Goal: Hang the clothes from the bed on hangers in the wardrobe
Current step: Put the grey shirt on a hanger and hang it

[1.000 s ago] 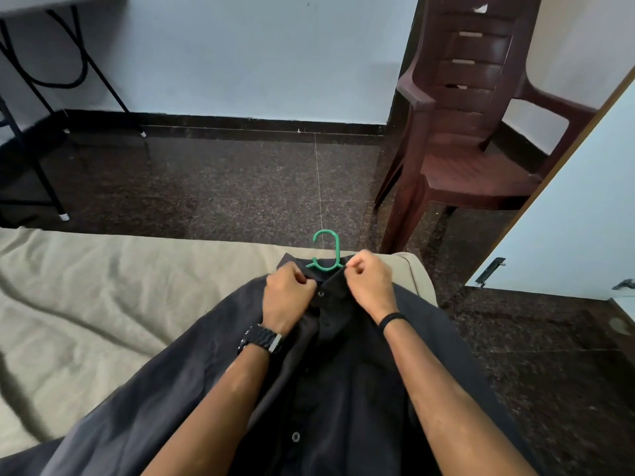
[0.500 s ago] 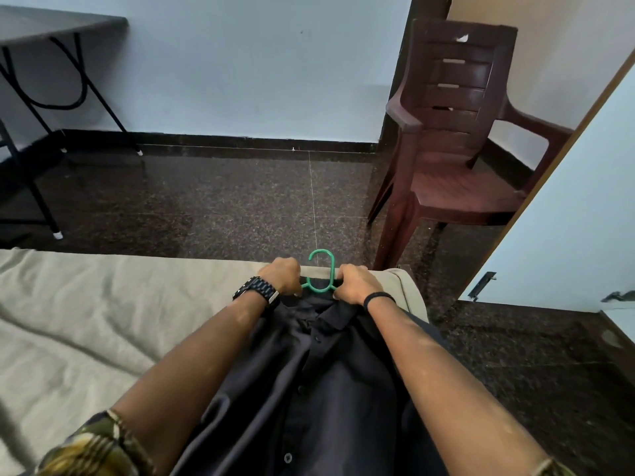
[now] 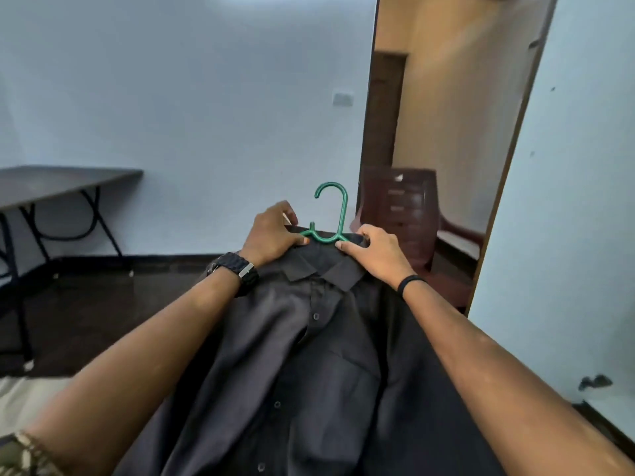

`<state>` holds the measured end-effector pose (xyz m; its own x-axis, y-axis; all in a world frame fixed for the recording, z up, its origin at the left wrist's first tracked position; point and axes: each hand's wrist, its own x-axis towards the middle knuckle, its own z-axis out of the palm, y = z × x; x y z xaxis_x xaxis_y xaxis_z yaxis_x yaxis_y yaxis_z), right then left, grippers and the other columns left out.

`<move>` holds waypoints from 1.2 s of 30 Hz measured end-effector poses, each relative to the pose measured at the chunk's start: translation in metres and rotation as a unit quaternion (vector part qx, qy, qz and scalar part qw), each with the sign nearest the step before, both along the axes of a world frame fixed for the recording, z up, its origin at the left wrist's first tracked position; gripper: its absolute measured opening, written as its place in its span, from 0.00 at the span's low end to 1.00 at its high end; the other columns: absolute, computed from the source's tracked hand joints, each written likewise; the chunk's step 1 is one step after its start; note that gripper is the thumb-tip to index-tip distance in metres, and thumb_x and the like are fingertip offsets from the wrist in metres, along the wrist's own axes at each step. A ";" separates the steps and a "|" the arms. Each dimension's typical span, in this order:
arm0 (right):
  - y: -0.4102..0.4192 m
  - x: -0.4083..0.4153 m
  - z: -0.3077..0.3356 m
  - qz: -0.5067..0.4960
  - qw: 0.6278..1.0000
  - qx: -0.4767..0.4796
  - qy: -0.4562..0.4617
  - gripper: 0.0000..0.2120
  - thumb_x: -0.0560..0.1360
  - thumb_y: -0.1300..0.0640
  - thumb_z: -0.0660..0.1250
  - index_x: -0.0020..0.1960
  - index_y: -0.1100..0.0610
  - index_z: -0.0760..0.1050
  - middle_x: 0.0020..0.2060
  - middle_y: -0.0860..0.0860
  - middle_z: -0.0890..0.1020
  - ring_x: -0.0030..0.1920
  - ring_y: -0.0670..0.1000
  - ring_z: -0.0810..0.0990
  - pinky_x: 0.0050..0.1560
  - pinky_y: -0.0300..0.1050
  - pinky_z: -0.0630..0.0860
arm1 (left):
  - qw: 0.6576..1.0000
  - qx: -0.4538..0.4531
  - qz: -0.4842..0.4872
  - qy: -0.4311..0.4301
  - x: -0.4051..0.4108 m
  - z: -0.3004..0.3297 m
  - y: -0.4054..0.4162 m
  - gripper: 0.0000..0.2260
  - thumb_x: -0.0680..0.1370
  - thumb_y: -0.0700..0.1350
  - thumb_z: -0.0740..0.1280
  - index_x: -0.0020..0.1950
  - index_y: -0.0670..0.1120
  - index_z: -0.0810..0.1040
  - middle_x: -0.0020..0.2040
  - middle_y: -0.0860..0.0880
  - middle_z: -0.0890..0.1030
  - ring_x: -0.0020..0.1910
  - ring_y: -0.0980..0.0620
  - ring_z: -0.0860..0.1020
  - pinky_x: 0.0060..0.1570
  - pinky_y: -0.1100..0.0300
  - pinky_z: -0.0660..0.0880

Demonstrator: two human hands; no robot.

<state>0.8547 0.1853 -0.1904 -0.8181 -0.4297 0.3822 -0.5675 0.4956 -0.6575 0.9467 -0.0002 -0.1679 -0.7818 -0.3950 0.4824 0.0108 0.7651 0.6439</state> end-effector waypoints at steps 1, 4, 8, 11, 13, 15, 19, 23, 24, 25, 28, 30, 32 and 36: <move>0.010 0.003 0.031 0.014 1.000 -0.014 0.014 0.18 0.71 0.38 0.69 0.42 0.52 0.73 0.40 0.50 0.79 0.45 0.51 0.76 0.37 0.42 0.67 | 0.999 -0.021 -0.006 0.034 0.005 0.027 0.006 0.14 0.66 0.43 0.78 0.47 0.46 0.77 0.40 0.50 0.77 0.43 0.51 0.75 0.39 0.64 0.66; 0.043 0.021 0.099 0.101 0.994 -0.043 0.017 0.19 0.71 0.36 0.67 0.47 0.51 0.78 0.44 0.47 0.81 0.46 0.42 0.77 0.45 0.36 0.71 | 0.991 -0.092 -0.014 0.092 0.019 0.086 0.023 0.09 0.71 0.45 0.75 0.48 0.46 0.80 0.46 0.47 0.82 0.49 0.48 0.79 0.50 0.56 0.74; 0.091 0.042 0.163 0.163 0.986 -0.037 -0.010 0.12 0.76 0.53 0.68 0.56 0.56 0.77 0.53 0.56 0.81 0.51 0.49 0.80 0.55 0.40 0.75 | 0.973 -0.178 0.031 0.142 0.041 0.149 0.041 0.11 0.72 0.52 0.73 0.40 0.49 0.75 0.41 0.50 0.80 0.43 0.48 0.76 0.39 0.55 0.71; 0.122 0.064 0.203 0.095 0.993 0.047 0.056 0.13 0.78 0.50 0.66 0.53 0.61 0.78 0.51 0.57 0.82 0.51 0.55 0.80 0.54 0.45 0.74 | 0.948 -0.256 0.063 0.180 0.056 0.191 0.057 0.14 0.73 0.56 0.70 0.40 0.47 0.71 0.38 0.51 0.75 0.39 0.48 0.73 0.35 0.56 0.65; 0.133 0.079 0.223 0.080 0.992 0.062 0.079 0.17 0.78 0.48 0.65 0.48 0.64 0.77 0.47 0.58 0.81 0.47 0.56 0.78 0.51 0.47 0.72 | 0.933 -0.289 0.067 0.201 0.063 0.210 0.065 0.15 0.75 0.56 0.68 0.40 0.47 0.69 0.38 0.50 0.75 0.38 0.46 0.73 0.35 0.55 0.66; 0.145 0.095 0.243 0.085 0.991 0.057 0.087 0.19 0.78 0.48 0.65 0.50 0.67 0.76 0.48 0.62 0.80 0.48 0.55 0.78 0.52 0.48 0.74 | 0.921 -0.313 0.073 0.222 0.069 0.227 0.073 0.13 0.77 0.55 0.65 0.42 0.47 0.70 0.40 0.48 0.76 0.40 0.45 0.73 0.36 0.54 0.68; 0.169 0.114 0.279 0.088 0.987 0.083 0.106 0.12 0.77 0.56 0.67 0.53 0.65 0.80 0.53 0.61 0.82 0.55 0.61 0.80 0.60 0.55 0.75 | 0.934 -0.274 0.047 0.225 0.078 0.262 0.088 0.06 0.79 0.45 0.64 0.50 0.44 0.79 0.49 0.43 0.81 0.48 0.42 0.77 0.45 0.52 0.73; 0.186 0.116 0.299 0.058 0.988 0.067 0.123 0.15 0.78 0.56 0.66 0.55 0.68 0.79 0.53 0.63 0.81 0.55 0.63 0.80 0.63 0.57 0.74 | 0.953 -0.176 -0.045 0.244 0.090 0.290 0.099 0.07 0.74 0.37 0.70 0.51 0.41 0.83 0.50 0.42 0.83 0.49 0.48 0.78 0.48 0.59 0.72; 0.192 0.117 0.302 0.059 0.990 0.057 0.114 0.15 0.78 0.56 0.67 0.55 0.68 0.79 0.54 0.64 0.81 0.55 0.62 0.80 0.63 0.57 0.74 | 0.953 -0.156 -0.061 0.251 0.093 0.297 0.101 0.07 0.73 0.37 0.72 0.49 0.42 0.84 0.49 0.44 0.83 0.48 0.50 0.78 0.46 0.61 0.71; 0.197 0.116 0.304 0.065 0.992 0.046 0.097 0.15 0.77 0.56 0.67 0.55 0.68 0.79 0.53 0.63 0.82 0.55 0.61 0.81 0.62 0.55 0.76 | 0.954 -0.136 -0.076 0.257 0.096 0.302 0.102 0.06 0.72 0.37 0.73 0.48 0.43 0.84 0.47 0.45 0.83 0.48 0.51 0.79 0.46 0.63 0.70; 0.215 0.113 0.307 0.110 0.994 0.013 0.018 0.09 0.77 0.58 0.66 0.51 0.61 0.82 0.50 0.57 0.85 0.50 0.55 0.84 0.51 0.43 0.80 | 0.952 -0.101 -0.098 0.271 0.100 0.311 0.106 0.05 0.72 0.39 0.74 0.46 0.45 0.84 0.44 0.50 0.83 0.51 0.52 0.80 0.48 0.61 0.72; 0.224 0.112 0.310 0.127 0.991 0.006 -0.038 0.08 0.77 0.59 0.66 0.50 0.61 0.83 0.50 0.57 0.85 0.48 0.53 0.84 0.48 0.41 0.80 | 0.954 -0.096 -0.084 0.272 0.099 0.315 0.110 0.06 0.71 0.41 0.75 0.47 0.46 0.85 0.46 0.50 0.83 0.52 0.51 0.80 0.53 0.55 0.75; 0.232 0.113 0.315 0.124 0.988 0.028 -0.084 0.08 0.76 0.60 0.67 0.47 0.60 0.85 0.50 0.57 0.85 0.48 0.53 0.85 0.47 0.43 0.80 | 0.955 -0.093 -0.072 0.273 0.094 0.314 0.116 0.06 0.71 0.42 0.75 0.47 0.48 0.85 0.49 0.49 0.84 0.53 0.50 0.80 0.56 0.50 0.76; 0.237 0.127 0.326 0.051 0.989 0.126 -0.063 0.12 0.73 0.55 0.71 0.55 0.57 0.81 0.55 0.53 0.83 0.55 0.52 0.81 0.57 0.49 0.78 | 0.946 -0.094 -0.057 0.305 0.084 0.309 0.128 0.07 0.71 0.42 0.74 0.48 0.49 0.85 0.50 0.50 0.84 0.54 0.51 0.80 0.55 0.50 0.77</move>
<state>0.9813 0.4221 0.1352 -0.8003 -0.5805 0.1505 -0.5441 0.5975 -0.5890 1.0303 0.1279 0.1409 -0.3681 -0.1877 0.9107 0.4258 0.8367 0.3445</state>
